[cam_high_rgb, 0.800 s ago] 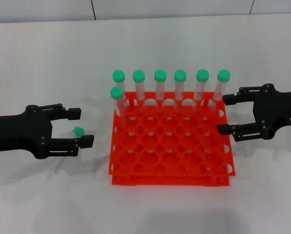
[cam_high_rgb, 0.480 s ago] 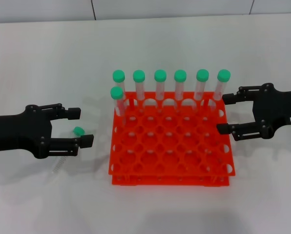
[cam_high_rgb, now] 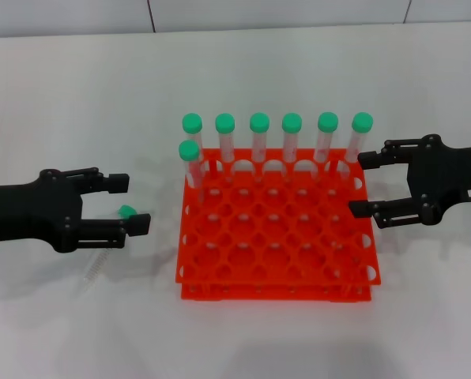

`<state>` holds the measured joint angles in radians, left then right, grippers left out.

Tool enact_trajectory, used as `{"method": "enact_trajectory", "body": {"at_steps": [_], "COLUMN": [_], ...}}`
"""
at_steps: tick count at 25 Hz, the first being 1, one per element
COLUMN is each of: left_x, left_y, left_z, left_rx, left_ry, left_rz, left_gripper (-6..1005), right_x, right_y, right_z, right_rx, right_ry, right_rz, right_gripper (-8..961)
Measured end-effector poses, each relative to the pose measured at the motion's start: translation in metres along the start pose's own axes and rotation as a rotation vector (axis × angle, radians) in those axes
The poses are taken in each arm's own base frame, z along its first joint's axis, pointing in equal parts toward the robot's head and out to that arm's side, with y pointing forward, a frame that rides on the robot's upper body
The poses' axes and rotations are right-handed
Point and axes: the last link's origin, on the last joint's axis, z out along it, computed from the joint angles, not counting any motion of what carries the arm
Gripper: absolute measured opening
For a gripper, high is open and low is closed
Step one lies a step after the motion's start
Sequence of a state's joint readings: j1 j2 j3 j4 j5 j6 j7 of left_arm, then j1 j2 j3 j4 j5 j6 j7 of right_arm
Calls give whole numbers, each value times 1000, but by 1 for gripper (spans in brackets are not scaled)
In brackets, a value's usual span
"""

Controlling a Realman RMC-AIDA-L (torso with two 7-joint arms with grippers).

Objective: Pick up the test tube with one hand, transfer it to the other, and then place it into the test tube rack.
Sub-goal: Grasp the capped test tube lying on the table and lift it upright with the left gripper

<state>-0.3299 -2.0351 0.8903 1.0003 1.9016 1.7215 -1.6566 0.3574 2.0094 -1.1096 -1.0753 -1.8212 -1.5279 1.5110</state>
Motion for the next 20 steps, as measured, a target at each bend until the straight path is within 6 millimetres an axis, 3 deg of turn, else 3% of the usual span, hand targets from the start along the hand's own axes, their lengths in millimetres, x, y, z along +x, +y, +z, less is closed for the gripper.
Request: {"method": "enact_trajectory", "body": {"at_steps": [11, 20], "left_x": [11, 30], "left_y": [-7, -29], "left_z": [-18, -19], "left_rx": [-2, 119], "left_ry": [-165, -348], "left_rz": [-185, -322], "left_gripper": [832, 833], "right_x": [0, -2], "right_y": [2, 2], "right_z": [-1, 0], "right_rx": [-5, -8], "right_ry": [-6, -19], "right_rz": [4, 2], "right_gripper": [750, 751]}}
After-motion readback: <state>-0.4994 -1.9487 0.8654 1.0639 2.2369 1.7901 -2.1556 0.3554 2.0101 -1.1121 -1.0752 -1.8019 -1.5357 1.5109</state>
